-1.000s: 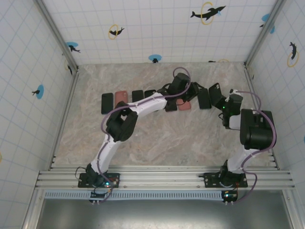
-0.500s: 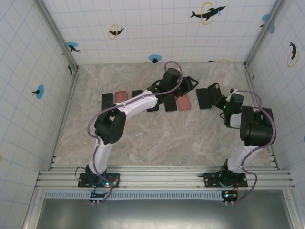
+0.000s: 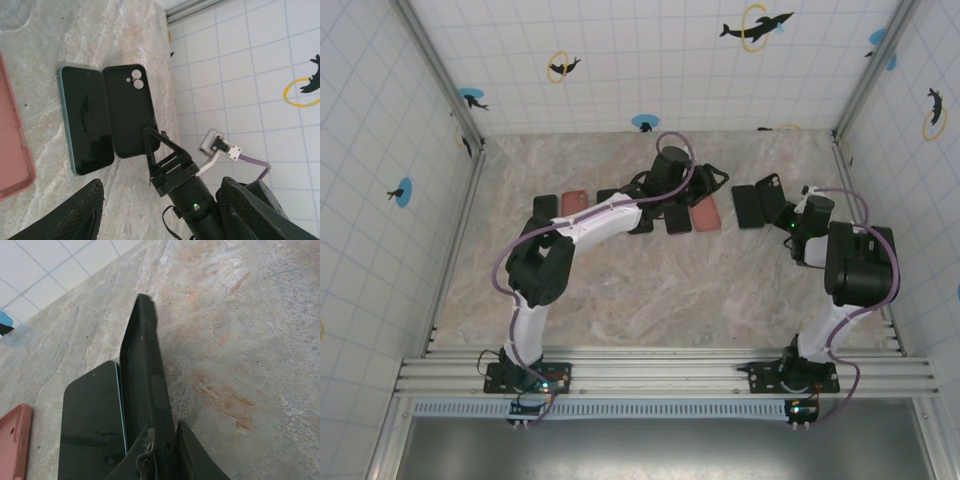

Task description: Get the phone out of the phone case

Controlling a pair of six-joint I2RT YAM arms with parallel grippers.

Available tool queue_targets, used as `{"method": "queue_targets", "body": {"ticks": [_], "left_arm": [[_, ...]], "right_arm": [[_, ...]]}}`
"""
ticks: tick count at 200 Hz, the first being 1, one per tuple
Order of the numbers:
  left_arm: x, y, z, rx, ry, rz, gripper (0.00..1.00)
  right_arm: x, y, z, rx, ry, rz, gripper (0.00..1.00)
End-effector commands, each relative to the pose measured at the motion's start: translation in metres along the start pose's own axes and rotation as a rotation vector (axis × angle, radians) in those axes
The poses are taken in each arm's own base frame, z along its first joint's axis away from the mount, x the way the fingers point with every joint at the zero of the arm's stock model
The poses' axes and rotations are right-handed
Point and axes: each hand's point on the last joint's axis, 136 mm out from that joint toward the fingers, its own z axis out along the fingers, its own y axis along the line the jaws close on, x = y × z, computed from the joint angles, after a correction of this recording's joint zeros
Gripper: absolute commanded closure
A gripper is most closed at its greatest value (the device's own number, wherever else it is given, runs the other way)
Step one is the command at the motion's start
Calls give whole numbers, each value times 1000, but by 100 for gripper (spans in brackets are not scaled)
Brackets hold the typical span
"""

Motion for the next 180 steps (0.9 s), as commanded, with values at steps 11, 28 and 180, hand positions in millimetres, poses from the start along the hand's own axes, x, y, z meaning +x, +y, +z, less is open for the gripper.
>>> {"method": "queue_targets", "body": {"ticks": [11, 28, 180], "left_arm": [[-9, -15, -15, 38, -16, 35, 36], [-9, -15, -16, 36, -16, 36, 36], [-25, -13, -34, 16, -44, 67, 30]], "right_arm": [[-7, -4, 2, 25, 3, -61, 82], [-5, -7, 1, 46, 8, -85, 82], [-12, -17, 5, 183, 80, -424, 66]]}}
